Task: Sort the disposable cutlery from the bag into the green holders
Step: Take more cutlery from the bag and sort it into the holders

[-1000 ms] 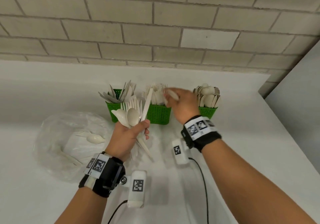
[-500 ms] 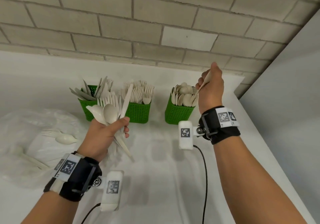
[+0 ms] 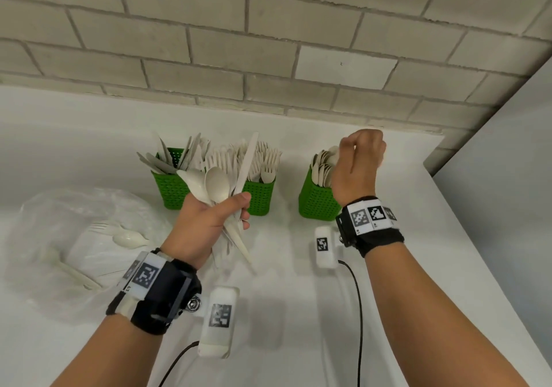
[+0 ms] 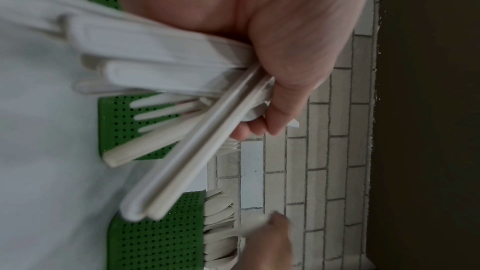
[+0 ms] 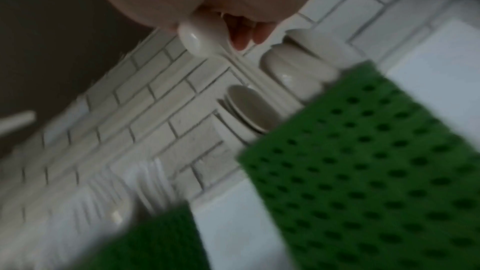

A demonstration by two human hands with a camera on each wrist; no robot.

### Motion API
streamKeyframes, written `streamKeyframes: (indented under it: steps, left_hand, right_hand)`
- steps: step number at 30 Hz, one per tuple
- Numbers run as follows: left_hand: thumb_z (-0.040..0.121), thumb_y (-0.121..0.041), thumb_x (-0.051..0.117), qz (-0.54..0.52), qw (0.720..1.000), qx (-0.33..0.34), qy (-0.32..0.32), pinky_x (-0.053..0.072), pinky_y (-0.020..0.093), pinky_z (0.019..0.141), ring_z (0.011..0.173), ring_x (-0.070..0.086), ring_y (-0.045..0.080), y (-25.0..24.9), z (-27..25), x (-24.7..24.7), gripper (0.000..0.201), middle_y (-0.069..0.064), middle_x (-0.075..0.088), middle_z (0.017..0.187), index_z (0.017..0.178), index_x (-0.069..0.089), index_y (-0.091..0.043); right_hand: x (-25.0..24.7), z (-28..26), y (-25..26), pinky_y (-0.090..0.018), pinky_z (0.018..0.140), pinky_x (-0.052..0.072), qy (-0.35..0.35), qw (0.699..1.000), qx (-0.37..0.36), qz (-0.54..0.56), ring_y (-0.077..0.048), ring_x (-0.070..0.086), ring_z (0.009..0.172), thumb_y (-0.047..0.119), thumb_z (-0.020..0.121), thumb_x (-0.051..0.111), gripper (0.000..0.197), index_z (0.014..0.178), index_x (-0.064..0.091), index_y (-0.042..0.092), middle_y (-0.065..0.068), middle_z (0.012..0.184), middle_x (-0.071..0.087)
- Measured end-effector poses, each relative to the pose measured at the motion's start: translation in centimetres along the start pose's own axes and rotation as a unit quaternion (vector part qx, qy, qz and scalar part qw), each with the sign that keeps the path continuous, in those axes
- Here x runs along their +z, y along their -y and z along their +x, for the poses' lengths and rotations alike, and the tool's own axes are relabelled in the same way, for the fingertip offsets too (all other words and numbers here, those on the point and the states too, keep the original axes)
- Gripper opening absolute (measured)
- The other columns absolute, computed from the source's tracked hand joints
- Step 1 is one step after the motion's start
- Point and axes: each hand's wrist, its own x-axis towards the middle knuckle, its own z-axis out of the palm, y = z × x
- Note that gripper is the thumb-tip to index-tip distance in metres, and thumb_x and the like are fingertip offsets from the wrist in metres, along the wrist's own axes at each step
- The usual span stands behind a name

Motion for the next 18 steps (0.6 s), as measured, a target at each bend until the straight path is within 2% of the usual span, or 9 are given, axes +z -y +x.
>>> streamKeyframes:
  steps: [3, 5, 7, 9, 10, 11, 13, 15, 18]
  left_hand:
    - [0.083, -0.003, 0.068, -0.010, 1.000, -0.009, 0.002, 0.054, 0.031, 0.056, 0.061, 0.057, 0.020, -0.2, -0.1, 0.4, 0.007, 0.011, 0.056, 0.070, 0.087, 0.062, -0.003]
    - [0.085, -0.002, 0.067, -0.010, 1.000, -0.015, 0.001, 0.054, 0.032, 0.057, 0.061, 0.058, 0.021, -0.2, 0.1, 0.4, 0.005, 0.012, 0.057, 0.070, 0.085, 0.063, -0.003]
    - [0.083, -0.005, 0.070, -0.013, 1.000, -0.023, 0.004, 0.054, 0.033, 0.058, 0.061, 0.059, 0.022, -0.1, 0.3, 0.5, 0.007, 0.011, 0.059, 0.070, 0.084, 0.064, -0.002]
    - [0.080, -0.008, 0.072, -0.001, 0.999, -0.032, 0.017, 0.054, 0.033, 0.059, 0.061, 0.060, 0.024, 0.0, 0.3, 0.6, 0.009, 0.012, 0.062, 0.070, 0.084, 0.065, -0.003]
    - [0.081, -0.007, 0.071, 0.011, 0.999, -0.035, 0.027, 0.054, 0.034, 0.059, 0.061, 0.060, 0.024, 0.0, 0.3, 0.8, 0.007, 0.012, 0.063, 0.070, 0.084, 0.066, -0.003]
    - [0.084, -0.005, 0.070, 0.025, 0.998, -0.038, 0.041, 0.054, 0.034, 0.059, 0.061, 0.059, 0.025, 0.1, 0.2, 0.9, 0.005, 0.012, 0.063, 0.071, 0.086, 0.066, -0.003]
    - [0.085, -0.006, 0.071, 0.045, 0.996, -0.042, 0.071, 0.054, 0.034, 0.058, 0.061, 0.060, 0.025, 0.3, 0.1, 1.3, 0.009, 0.012, 0.065, 0.073, 0.091, 0.065, -0.002]
    - [0.082, -0.012, 0.072, 0.035, 0.994, -0.055, 0.088, 0.055, 0.034, 0.057, 0.060, 0.062, 0.024, 0.2, -0.3, 1.4, 0.019, 0.014, 0.067, 0.077, 0.096, 0.064, -0.002]
    - [0.086, -0.007, 0.068, -0.003, 0.996, -0.067, 0.066, 0.055, 0.033, 0.055, 0.059, 0.062, 0.022, -0.1, -0.8, 0.9, 0.015, 0.017, 0.071, 0.089, 0.100, 0.065, -0.003]
  right_hand:
    - [0.7, -1.8, -2.2, -0.037, 0.096, 0.026, 0.096, 0.968, -0.020, -0.232, -0.026, 0.034, 0.128, 0.032, 0.096, 0.030, 0.041, 0.122, 0.059, 0.019, -0.004, 0.137, 0.045]
    - [0.6, -2.5, -2.2, -0.044, 0.108, 0.019, 0.156, 0.949, -0.004, -0.274, -0.025, 0.020, 0.141, 0.039, 0.097, 0.023, 0.052, 0.139, 0.049, 0.023, 0.000, 0.152, 0.034]
    - [0.0, -2.5, -0.8, -0.044, 0.110, 0.017, 0.151, 0.957, 0.002, -0.248, -0.023, 0.018, 0.142, 0.046, 0.097, 0.022, 0.056, 0.141, 0.047, 0.022, 0.000, 0.153, 0.032]
    - [-0.9, -2.3, 2.1, -0.033, 0.106, 0.026, 0.110, 0.985, 0.010, -0.131, -0.012, 0.036, 0.128, 0.051, 0.095, 0.035, 0.052, 0.134, 0.053, 0.022, -0.001, 0.141, 0.043]
    - [-1.1, -2.3, 3.9, -0.023, 0.098, 0.034, 0.115, 0.993, 0.022, -0.033, -0.003, 0.046, 0.112, 0.048, 0.095, 0.044, 0.043, 0.126, 0.059, 0.023, 0.002, 0.129, 0.052]
    - [-1.3, -2.4, 5.7, -0.016, 0.086, 0.041, 0.146, 0.986, 0.042, 0.067, 0.003, 0.053, 0.092, 0.040, 0.095, 0.053, 0.028, 0.116, 0.065, 0.025, 0.006, 0.114, 0.061]
    - [-1.3, -2.6, 8.2, -0.016, 0.062, 0.045, 0.234, 0.957, 0.066, 0.159, -0.001, 0.055, 0.061, 0.023, 0.093, 0.062, 0.009, 0.098, 0.071, 0.024, 0.010, 0.081, 0.067]
    - [-1.3, -2.5, 8.7, -0.020, 0.048, 0.044, 0.249, 0.945, 0.083, 0.196, -0.011, 0.055, 0.049, 0.009, 0.091, 0.063, 0.012, 0.091, 0.072, 0.016, 0.000, 0.065, 0.063]
    - [-2.0, -1.7, 7.4, -0.023, 0.049, 0.051, 0.195, 0.932, 0.160, 0.259, -0.014, 0.061, 0.051, 0.000, 0.093, 0.057, 0.018, 0.086, 0.070, 0.011, -0.004, 0.062, 0.064]
